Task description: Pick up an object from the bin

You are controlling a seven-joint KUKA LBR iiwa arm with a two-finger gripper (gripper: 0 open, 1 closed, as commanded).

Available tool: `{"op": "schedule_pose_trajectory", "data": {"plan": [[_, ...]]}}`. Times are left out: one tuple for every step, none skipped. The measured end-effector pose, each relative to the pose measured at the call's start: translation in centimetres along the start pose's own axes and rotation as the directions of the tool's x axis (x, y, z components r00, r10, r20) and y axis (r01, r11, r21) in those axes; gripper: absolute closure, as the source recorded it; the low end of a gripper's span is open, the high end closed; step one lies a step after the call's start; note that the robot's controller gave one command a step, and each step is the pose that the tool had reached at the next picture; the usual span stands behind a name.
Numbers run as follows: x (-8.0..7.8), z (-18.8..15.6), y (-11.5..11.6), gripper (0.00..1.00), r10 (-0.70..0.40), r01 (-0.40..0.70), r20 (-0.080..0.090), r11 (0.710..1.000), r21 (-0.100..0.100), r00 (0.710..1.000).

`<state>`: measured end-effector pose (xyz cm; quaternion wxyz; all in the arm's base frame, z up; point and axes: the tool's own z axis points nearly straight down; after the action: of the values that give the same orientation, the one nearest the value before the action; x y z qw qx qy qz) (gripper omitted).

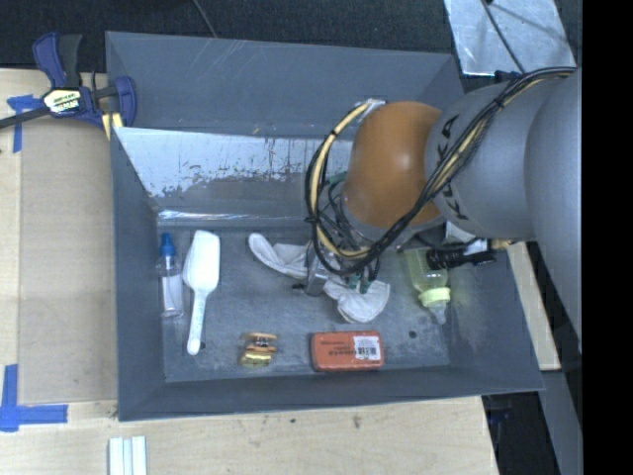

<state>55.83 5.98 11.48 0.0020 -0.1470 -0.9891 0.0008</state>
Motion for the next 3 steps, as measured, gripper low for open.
{"op": "schedule_pose_trajectory", "data": {"plan": [[0.9,-2.0,0.6,1.00,-0.060,0.060,0.004,0.998,-0.001,0.998],[0.8,-2.0,0.6,1.00,-0.059,0.059,0.005,0.998,-0.002,0.998],[-1.6,-6.5,-0.6,1.00,-0.066,0.066,0.006,0.998,-0.002,0.998]]}}
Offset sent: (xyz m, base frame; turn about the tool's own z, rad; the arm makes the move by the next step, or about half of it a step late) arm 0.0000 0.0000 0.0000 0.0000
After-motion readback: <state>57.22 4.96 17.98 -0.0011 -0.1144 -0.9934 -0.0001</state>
